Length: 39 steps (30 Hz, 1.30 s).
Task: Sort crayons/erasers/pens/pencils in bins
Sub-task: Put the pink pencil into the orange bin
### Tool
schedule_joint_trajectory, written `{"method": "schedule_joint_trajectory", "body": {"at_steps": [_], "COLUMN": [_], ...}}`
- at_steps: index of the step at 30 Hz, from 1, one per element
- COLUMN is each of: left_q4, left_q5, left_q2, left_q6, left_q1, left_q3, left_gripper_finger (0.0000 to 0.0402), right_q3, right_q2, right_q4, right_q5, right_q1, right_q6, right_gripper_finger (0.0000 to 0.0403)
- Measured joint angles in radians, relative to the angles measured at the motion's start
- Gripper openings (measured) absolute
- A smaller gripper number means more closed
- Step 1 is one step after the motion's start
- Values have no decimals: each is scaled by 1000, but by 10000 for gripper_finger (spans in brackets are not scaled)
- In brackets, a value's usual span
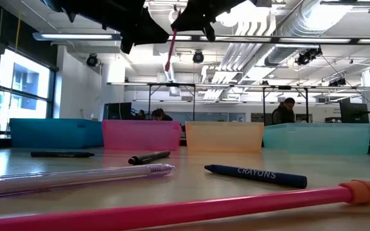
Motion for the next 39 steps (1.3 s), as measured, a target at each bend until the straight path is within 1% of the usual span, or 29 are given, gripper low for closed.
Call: {"method": "schedule_joint_trajectory", "body": {"at_steps": [7,11,16,19,22,24,27,29,39], "left_q4": [-44,-82,-140,-173,-198,-206,-220,-225,-302], "left_q5": [-100,-153,-166,-166,-167,-167,-167,-167,-167], "left_q2": [0,0,0,0,0,0,0,0,0], "left_q6": [2,-1,-48,-51,-53,-53,-52,-52,-53], "left_q1": [0,0,0,0,0,0,0,0,0], "left_q3": [0,0,0,0,0,0,0,0,0], "left_gripper_finger": [133,153,152,153,154,154,154,154,154], "right_q3": [0,0,0,0,0,0,0,0,0], "right_q2": [0,0,0,3,21,47,91,120,202], "right_q4": [-100,-161,-250,-278,-287,-289,-319,-346,-422], "right_q5": [5,27,117,167,189,175,110,87,73], "right_q1": [-31,-63,-112,-148,-187,-211,-238,-244,-249], "right_q6": [-8,-11,-71,-103,-108,-86,-31,-6,19], "right_gripper_finger": [5,5,5,5,5,5,5,5,5]}}
